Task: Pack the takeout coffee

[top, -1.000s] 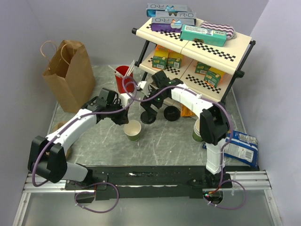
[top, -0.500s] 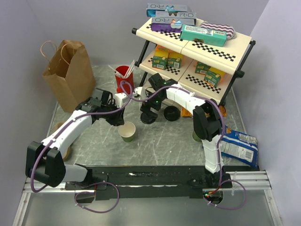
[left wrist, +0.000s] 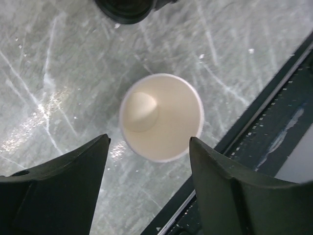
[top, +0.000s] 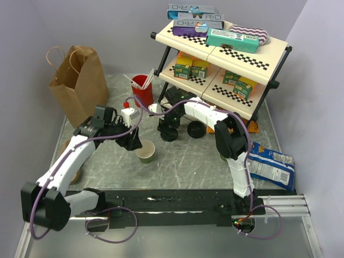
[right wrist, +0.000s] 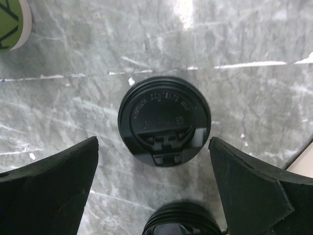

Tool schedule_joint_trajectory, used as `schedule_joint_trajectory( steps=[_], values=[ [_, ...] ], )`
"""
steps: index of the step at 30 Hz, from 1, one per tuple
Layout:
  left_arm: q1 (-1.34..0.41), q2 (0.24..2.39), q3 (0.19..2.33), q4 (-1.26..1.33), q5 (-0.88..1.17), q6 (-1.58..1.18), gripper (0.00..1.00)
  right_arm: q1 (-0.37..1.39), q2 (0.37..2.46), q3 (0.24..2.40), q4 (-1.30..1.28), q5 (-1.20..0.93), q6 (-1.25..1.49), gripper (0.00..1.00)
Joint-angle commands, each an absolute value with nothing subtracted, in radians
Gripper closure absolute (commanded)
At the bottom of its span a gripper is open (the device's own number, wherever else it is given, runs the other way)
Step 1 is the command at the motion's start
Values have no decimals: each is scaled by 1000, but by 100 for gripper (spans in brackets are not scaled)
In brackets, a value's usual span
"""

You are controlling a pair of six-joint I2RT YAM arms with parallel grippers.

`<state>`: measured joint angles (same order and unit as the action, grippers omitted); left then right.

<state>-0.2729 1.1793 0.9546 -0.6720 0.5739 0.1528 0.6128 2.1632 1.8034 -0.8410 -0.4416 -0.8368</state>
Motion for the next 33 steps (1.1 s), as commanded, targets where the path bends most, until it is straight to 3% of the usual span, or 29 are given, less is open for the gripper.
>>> schedule_joint_trajectory(
  steps=[1,33],
  values=[
    [-262,1101,934,-566,709,126,27,627,2210,1847,-871,-376,-867,0],
    [-212,1055,865,-526,707,41,27,670,2275,1845,-844,-256,-867,4]
  ],
)
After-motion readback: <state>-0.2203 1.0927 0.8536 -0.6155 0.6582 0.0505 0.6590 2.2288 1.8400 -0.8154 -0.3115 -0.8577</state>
